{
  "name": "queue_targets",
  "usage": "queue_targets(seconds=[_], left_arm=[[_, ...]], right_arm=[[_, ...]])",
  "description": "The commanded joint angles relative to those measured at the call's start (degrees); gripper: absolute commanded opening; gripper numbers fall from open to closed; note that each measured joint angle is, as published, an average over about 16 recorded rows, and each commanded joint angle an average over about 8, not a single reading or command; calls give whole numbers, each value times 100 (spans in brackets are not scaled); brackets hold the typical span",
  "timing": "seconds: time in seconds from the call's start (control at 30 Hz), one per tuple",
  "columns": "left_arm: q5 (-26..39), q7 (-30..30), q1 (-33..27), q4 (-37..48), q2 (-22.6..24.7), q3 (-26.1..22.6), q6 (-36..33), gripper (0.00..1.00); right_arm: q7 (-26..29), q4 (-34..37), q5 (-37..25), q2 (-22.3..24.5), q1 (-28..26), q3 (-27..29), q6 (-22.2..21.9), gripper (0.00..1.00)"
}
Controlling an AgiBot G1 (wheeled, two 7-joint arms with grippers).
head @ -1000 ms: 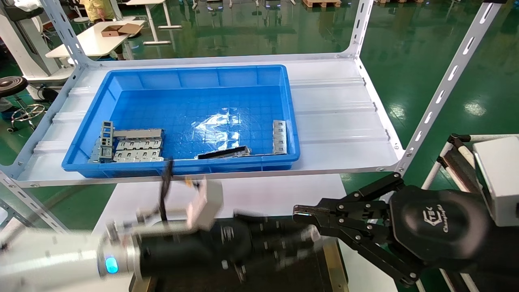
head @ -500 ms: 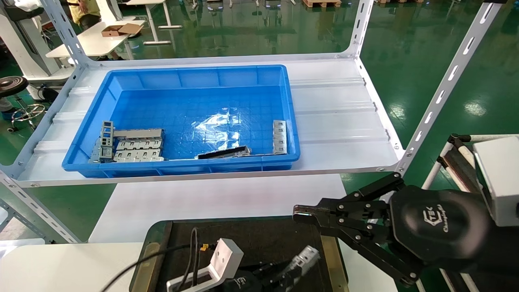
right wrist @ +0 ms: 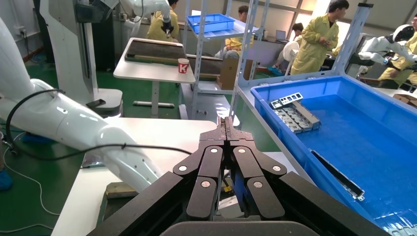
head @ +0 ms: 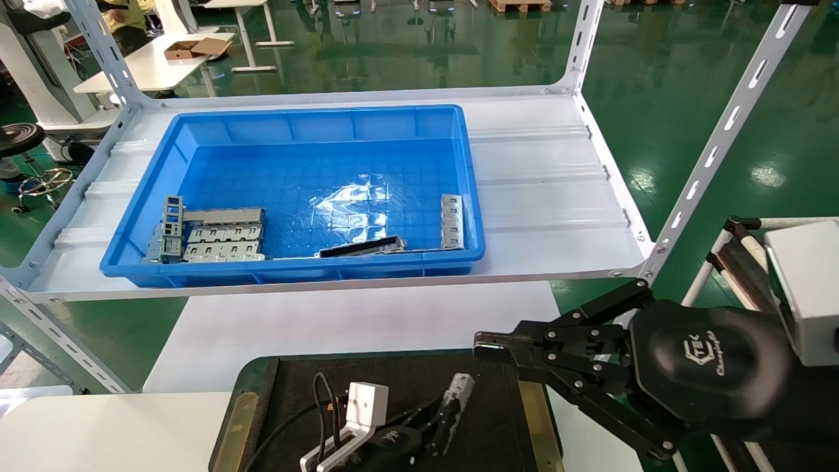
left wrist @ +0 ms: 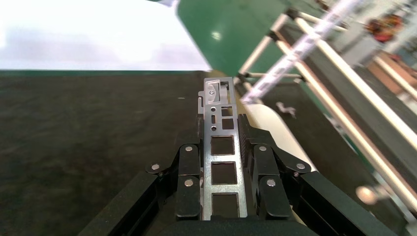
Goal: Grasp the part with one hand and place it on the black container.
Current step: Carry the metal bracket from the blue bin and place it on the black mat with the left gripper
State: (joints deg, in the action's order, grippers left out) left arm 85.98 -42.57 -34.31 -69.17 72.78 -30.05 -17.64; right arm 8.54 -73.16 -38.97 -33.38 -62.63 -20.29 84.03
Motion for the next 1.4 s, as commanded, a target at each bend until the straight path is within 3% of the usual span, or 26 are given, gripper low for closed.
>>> queue_targets(seconds=[0.03, 0.47, 0.9, 1.3, 1.37, 1.4], left_arm=[[168, -182, -3, 165, 145, -40, 287, 0], [430, -936, -429, 1197, 478, -542, 1294, 0], [-25, -1442, -796, 1789, 492, -1327, 2130, 0], [-676, -1487, -995, 2050, 489, -2001, 2733, 0], [-798, -1453, -1021, 2079, 489, -2110, 2821, 9], [-863, -1433, -1034, 2092, 489, -2165, 2865, 21]], right_arm=[[0, 0, 0, 0, 0, 0, 0, 0], [-1, 0, 1, 1, 0, -1, -1, 0], [-1, 0, 2, 1, -1, -3, -1, 0], [-2, 0, 3, 1, -1, -4, -2, 1], [-2, 0, 3, 2, -1, -4, -2, 11], [-2, 0, 3, 2, -1, -4, -2, 22]])
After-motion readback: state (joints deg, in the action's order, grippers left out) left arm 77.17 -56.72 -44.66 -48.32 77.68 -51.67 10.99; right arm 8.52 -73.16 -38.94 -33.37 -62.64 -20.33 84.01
